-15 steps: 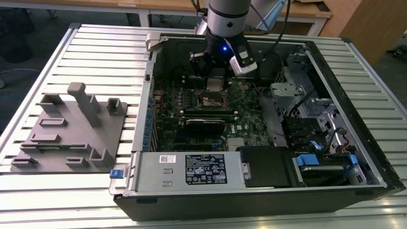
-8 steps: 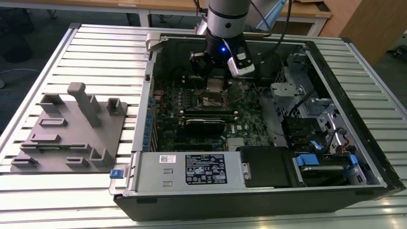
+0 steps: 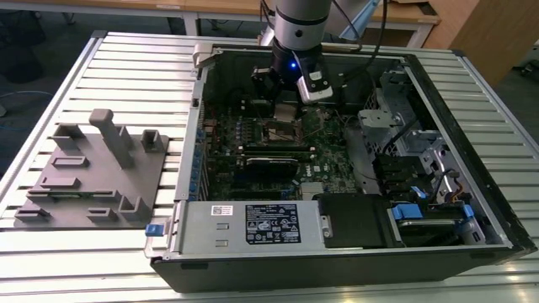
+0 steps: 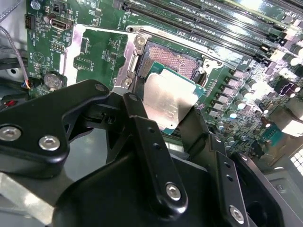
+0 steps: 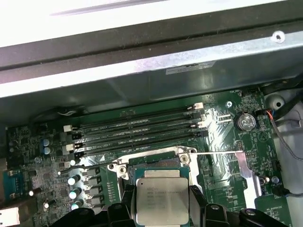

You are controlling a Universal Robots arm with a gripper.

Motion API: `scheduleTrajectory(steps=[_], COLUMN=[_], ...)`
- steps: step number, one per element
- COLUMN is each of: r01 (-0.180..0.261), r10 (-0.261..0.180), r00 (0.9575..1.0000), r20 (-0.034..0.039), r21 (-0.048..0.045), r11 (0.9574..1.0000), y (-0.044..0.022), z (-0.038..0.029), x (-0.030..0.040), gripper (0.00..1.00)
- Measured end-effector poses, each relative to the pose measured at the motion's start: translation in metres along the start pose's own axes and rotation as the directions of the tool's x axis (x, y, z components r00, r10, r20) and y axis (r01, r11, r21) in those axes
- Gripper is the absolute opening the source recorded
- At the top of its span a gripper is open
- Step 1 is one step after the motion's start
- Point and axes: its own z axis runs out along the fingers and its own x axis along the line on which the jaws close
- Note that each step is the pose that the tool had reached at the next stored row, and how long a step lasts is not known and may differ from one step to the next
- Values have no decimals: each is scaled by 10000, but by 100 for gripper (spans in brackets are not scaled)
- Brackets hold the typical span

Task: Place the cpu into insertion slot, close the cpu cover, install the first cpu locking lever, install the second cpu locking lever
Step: 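Place the cpu into insertion slot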

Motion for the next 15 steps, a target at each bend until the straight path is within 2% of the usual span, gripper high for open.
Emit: scheduleTrajectory(steps=[8,12,15], r01=[-196,-744,-1249], r10=[196,744,1249], r00=[9998,9972,9921], r20=[16,60,101], r21=[2,3,1], r11=[9998,9972,9922], y=[0,0,0], z=[0,0,1], x=[0,0,0], gripper=[54,54,54])
